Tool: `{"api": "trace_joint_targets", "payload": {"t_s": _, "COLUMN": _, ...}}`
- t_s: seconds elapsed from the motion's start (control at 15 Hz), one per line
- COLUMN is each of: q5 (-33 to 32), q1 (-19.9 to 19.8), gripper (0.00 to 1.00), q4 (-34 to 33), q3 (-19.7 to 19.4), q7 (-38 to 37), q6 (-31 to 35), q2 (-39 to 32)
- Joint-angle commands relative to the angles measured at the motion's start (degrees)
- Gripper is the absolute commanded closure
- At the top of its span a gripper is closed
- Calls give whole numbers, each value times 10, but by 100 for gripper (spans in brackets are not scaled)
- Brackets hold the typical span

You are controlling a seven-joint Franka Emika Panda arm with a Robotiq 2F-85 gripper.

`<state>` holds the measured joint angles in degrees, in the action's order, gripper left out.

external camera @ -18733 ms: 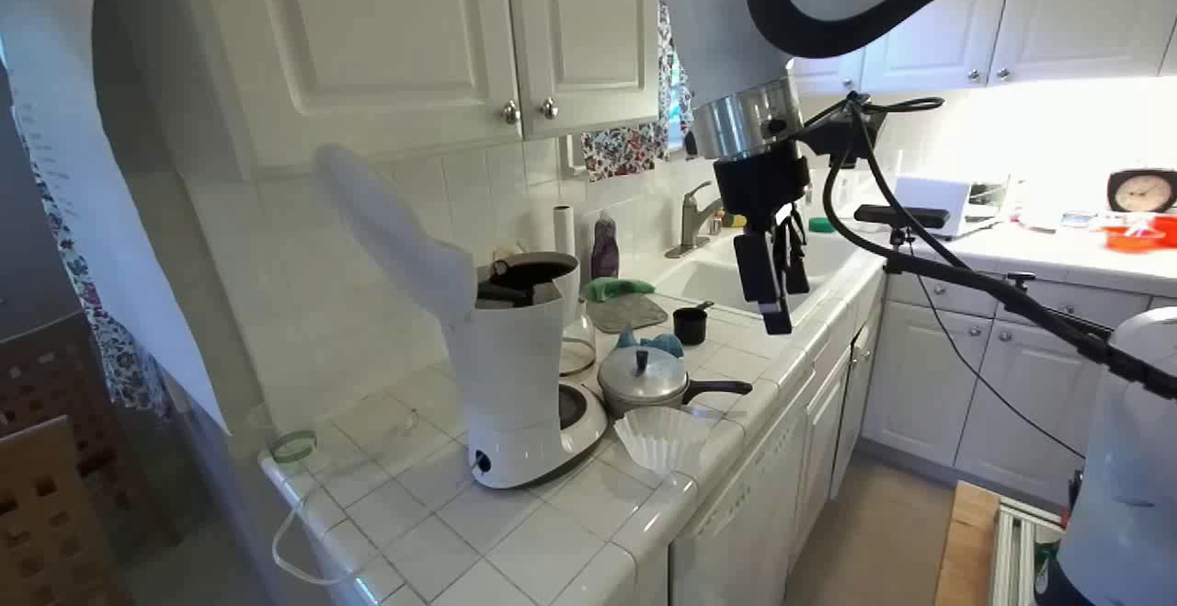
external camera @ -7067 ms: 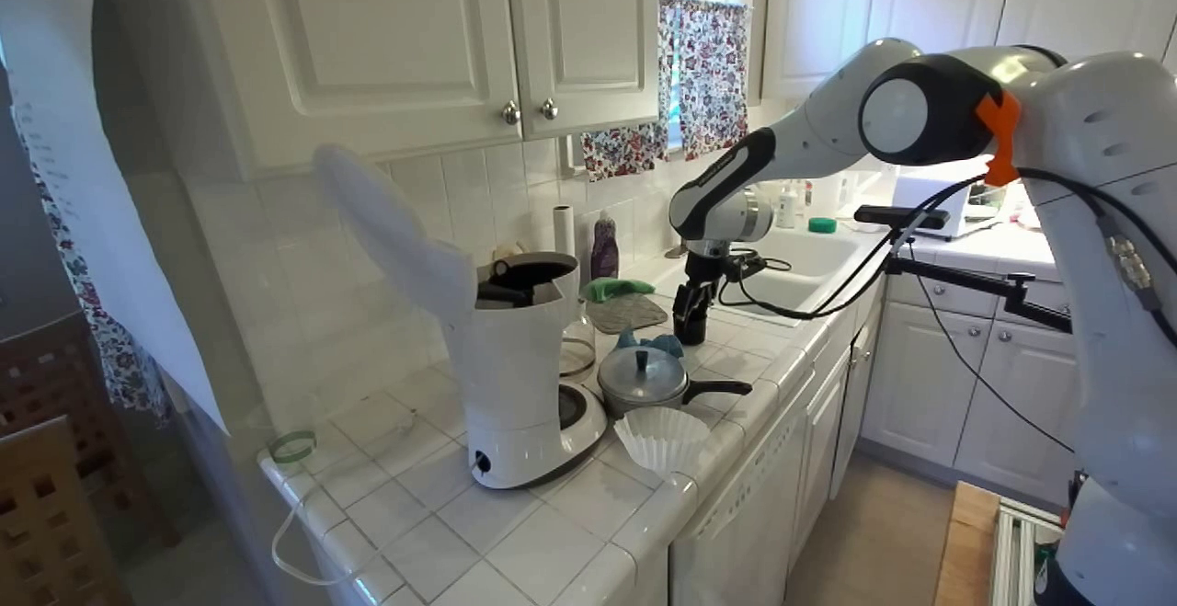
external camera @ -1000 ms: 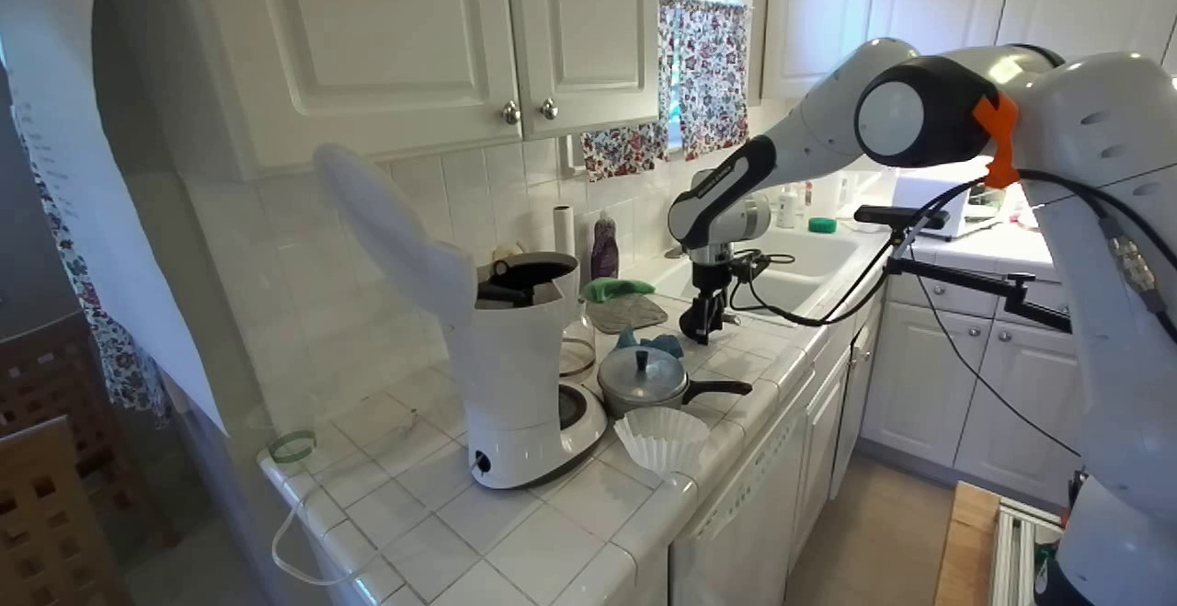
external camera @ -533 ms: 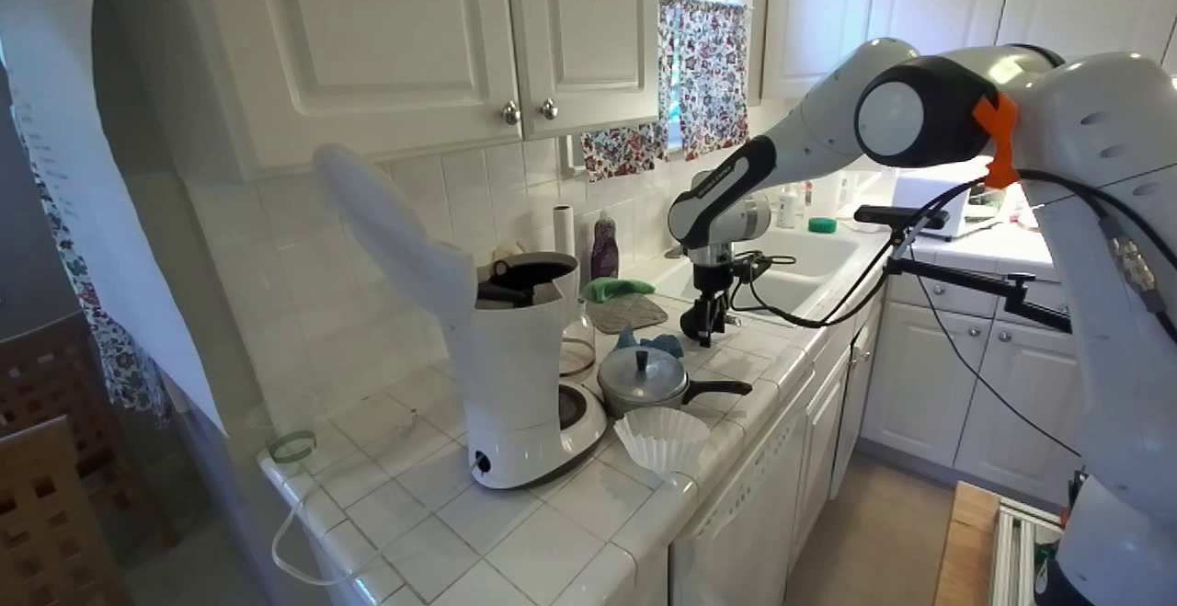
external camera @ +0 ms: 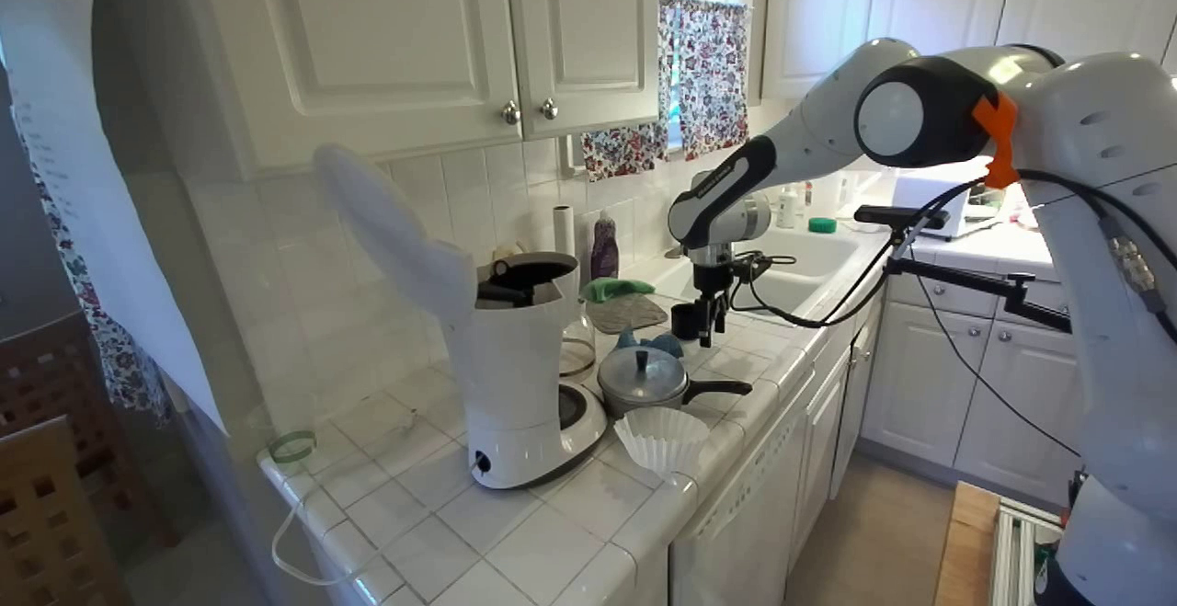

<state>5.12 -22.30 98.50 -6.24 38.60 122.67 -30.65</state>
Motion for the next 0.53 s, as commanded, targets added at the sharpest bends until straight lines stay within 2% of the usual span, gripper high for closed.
{"api": "trace_joint_targets", "payload": {"t_s": 0.0, "q5": -11, "q1": 2, "gripper": 0, "q4": -15, "q3": 1, "q7": 2, "q6": 16, "q2": 4}}
{"api": "trace_joint_targets", "payload": {"t_s": 0.2, "q5": -13, "q1": 1, "gripper": 0, "q4": -36, "q3": 2, "q7": 8, "q6": 51, "q2": 4}}
{"api": "trace_joint_targets", "payload": {"t_s": 0.47, "q5": -1, "q1": -8, "gripper": 0, "q4": -64, "q3": 6, "q7": 9, "q6": 55, "q2": -12}}
